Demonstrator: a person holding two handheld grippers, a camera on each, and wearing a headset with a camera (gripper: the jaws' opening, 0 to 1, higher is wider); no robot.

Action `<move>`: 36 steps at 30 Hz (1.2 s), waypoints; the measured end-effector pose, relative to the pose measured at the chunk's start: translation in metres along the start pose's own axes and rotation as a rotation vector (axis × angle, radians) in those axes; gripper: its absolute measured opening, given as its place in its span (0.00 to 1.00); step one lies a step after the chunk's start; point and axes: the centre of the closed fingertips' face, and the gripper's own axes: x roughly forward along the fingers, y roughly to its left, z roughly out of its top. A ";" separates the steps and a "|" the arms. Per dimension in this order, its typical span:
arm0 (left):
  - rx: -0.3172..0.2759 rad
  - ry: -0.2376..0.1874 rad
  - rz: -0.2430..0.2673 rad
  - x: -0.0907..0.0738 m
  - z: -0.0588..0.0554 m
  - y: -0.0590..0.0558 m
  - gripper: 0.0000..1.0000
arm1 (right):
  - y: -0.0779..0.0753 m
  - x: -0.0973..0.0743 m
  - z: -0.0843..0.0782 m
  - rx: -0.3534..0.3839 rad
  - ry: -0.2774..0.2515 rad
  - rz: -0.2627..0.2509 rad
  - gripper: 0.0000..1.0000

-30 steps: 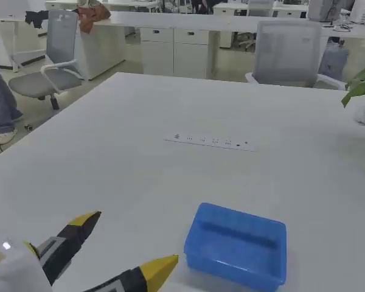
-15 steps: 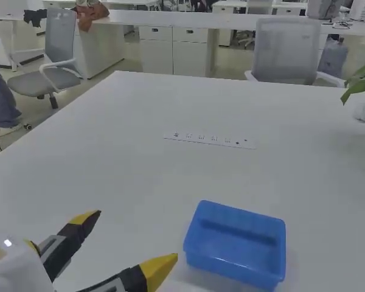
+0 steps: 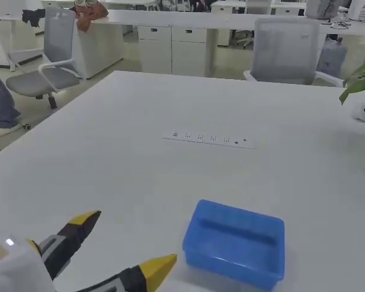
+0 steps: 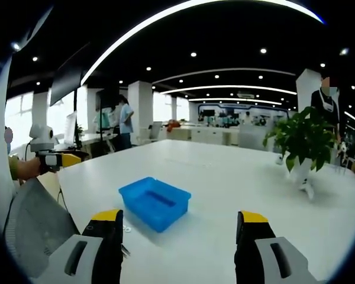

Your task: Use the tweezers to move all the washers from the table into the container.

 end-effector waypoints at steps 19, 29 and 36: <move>0.014 0.034 -0.055 0.002 -0.005 -0.010 0.89 | 0.000 -0.001 0.003 0.006 -0.005 -0.003 0.79; 0.011 0.270 -0.197 0.001 -0.043 -0.024 0.70 | 0.018 0.000 0.002 -0.026 0.101 0.094 0.62; 0.147 0.482 -0.385 -0.001 -0.079 -0.046 0.43 | 0.051 0.013 -0.005 -0.068 0.162 0.217 0.37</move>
